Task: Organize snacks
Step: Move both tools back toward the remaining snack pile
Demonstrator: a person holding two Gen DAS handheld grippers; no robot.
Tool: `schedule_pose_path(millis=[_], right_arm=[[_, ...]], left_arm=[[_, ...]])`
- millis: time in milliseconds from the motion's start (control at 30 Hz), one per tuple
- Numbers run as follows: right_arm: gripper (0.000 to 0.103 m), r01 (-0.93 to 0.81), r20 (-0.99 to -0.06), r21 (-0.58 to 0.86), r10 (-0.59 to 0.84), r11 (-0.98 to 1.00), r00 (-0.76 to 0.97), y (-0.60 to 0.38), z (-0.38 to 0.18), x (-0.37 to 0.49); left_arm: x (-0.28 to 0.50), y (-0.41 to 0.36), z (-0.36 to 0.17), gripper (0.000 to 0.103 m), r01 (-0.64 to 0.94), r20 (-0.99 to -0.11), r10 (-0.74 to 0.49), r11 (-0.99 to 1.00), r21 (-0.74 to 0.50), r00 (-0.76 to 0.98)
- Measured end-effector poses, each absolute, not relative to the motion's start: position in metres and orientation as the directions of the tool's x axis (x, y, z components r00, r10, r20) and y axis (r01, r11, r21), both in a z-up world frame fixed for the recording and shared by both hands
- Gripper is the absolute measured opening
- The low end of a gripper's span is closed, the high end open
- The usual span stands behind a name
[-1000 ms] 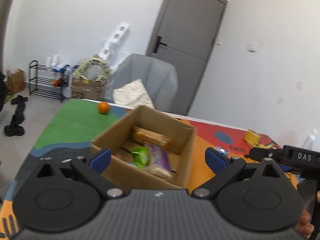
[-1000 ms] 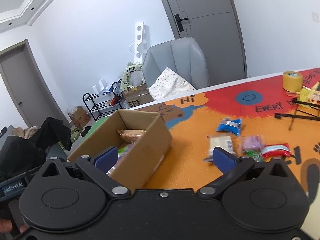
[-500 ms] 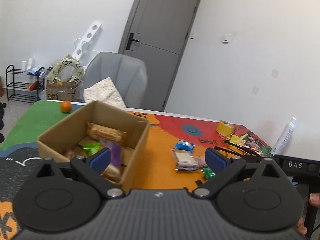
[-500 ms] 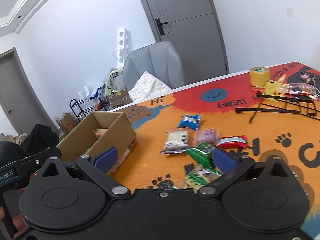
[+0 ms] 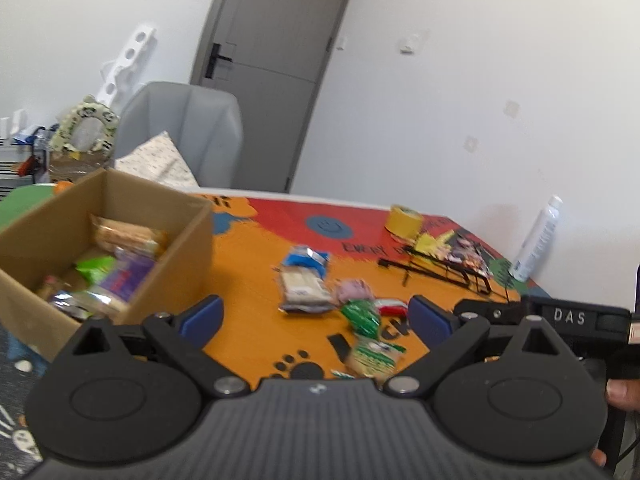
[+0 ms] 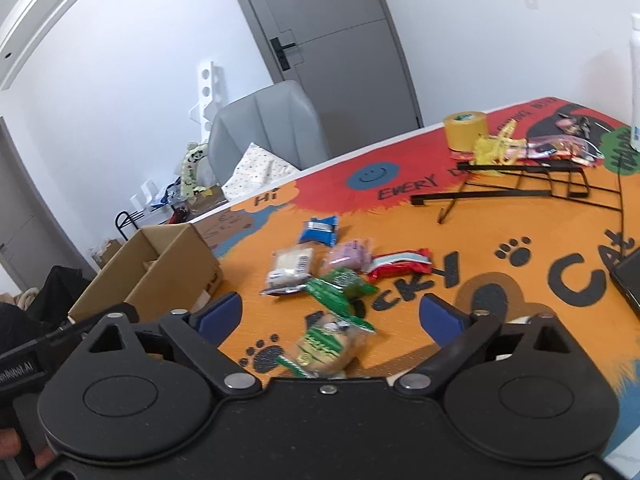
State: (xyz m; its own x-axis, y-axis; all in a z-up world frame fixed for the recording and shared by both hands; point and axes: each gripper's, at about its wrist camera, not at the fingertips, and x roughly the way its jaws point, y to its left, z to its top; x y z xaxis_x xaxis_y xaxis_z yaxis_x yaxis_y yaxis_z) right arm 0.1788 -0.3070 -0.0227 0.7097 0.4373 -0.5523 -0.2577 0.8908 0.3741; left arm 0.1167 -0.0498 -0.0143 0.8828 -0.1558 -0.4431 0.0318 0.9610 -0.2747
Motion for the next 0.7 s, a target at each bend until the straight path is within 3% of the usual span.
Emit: schedule_pose_path(millis=[267,700], right_arm=[[0.077,-0.230,-0.572,0.395,0.434,0.889,0.696,-0.321,-0.040,0.184],[0.063,-0.161,-0.606,0.407,0.397,0.899,0.689,-0.333,-0.063,0.200]], left_arm=[[0.136,-0.075,-0.033,0.095,0.073,-0.469,-0.195,0.962,-0.265,0.861],[0.180,-0.111,-0.068,0.088,0.137,-0.557,-0.230,0.969,-0.204,0.798]])
